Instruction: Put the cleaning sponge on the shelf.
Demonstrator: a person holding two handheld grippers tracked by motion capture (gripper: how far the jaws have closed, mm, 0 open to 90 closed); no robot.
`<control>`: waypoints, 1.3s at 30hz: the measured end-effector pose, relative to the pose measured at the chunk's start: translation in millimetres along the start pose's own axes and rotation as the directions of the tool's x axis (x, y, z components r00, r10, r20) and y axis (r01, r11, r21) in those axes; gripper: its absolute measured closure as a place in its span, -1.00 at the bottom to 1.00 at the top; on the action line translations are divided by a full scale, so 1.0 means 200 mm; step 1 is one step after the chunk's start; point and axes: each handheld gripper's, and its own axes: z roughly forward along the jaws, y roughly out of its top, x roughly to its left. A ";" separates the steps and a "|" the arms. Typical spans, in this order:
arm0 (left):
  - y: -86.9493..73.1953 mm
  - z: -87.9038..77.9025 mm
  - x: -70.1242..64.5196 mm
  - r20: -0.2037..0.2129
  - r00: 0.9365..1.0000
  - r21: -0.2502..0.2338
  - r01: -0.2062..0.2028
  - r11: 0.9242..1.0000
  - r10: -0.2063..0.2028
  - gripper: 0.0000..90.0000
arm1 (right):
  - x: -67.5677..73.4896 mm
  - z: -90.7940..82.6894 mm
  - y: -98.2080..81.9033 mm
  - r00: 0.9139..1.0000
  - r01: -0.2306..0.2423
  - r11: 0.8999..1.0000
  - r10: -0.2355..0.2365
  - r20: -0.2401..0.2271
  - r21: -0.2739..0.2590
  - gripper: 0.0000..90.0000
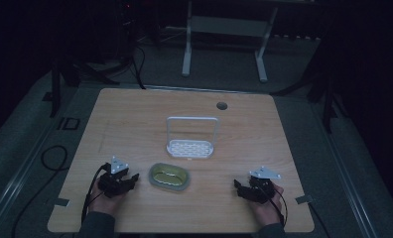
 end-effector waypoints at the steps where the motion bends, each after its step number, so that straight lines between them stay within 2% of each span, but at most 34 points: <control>1: 0.01 -0.01 -0.01 -0.002 1.000 0.002 -0.007 1.000 0.007 0.16 | 0.00 0.00 0.00 1.000 0.000 1.000 0.000 0.000 0.000 -0.41; 4: 0.03 -0.04 -0.01 0.042 0.999 -0.018 -0.023 1.000 0.024 0.20 | 0.00 0.00 0.00 1.000 0.000 1.000 0.000 0.000 0.000 -0.41; 6: 0.05 -0.06 -0.01 0.087 0.996 -0.022 -0.014 1.000 0.016 0.30 | 0.00 0.00 0.00 1.000 0.000 1.000 0.000 0.000 0.000 -0.41; 12: 0.13 -0.11 -0.01 0.121 0.992 -0.057 -0.034 0.998 0.040 0.40 | 0.00 0.00 0.00 1.000 0.000 1.000 0.000 0.000 -0.001 -0.41; 14: 0.16 -0.12 -0.01 0.150 0.988 -0.058 -0.021 0.998 0.030 0.44 | 0.00 0.00 0.00 1.000 0.000 1.000 0.000 0.000 -0.001 -0.41; 17: 0.21 -0.14 -0.01 0.175 0.984 -0.067 -0.032 0.997 0.043 0.47 | 0.00 0.00 0.00 1.000 0.000 1.000 0.000 0.000 -0.001 -0.41; 18: 0.21 -0.14 -0.01 0.175 0.984 -0.067 -0.032 0.997 0.043 0.49 | 0.00 0.00 0.00 1.000 -0.001 1.000 0.001 0.000 -0.001 -0.41; 19: 0.24 -0.14 -0.03 0.178 0.982 -0.069 -0.053 0.996 0.064 0.53 | 0.00 0.00 0.00 1.000 0.000 1.000 0.000 0.001 -0.001 -0.41; 22: 0.29 -0.14 -0.05 0.177 0.980 -0.076 -0.081 0.994 0.094 0.64 | 0.00 0.00 0.00 1.000 0.000 1.000 0.000 0.001 -0.001 -0.41; 26: 0.34 -0.11 -0.07 0.190 0.975 -0.074 -0.099 0.992 0.111 0.88 | 0.00 0.00 0.00 1.000 0.000 1.000 0.000 0.001 -0.001 -0.41; 28: 0.36 -0.09 -0.08 0.185 0.977 -0.052 -0.097 0.994 0.105 0.99 | 0.00 0.00 0.00 1.000 0.000 1.000 0.000 0.001 -0.001 -0.41; 30: 0.37 -0.07 -0.09 0.189 0.976 -0.041 -0.099 0.994 0.105 1.00 | 0.00 0.00 0.00 1.000 0.000 1.000 0.000 0.001 -0.001 -0.41; 34: 0.39 -0.04 -0.11 0.210 0.970 -0.042 -0.113 0.993 0.119 1.00 | 0.00 0.00 0.00 1.000 0.000 1.000 0.000 0.001 -0.001 -0.41; 39: 0.41 0.01 -0.13 0.205 0.968 -0.015 -0.144 0.990 0.143 1.00 | 0.00 0.00 0.00 1.000 0.000 1.000 0.000 0.001 -0.001 -0.41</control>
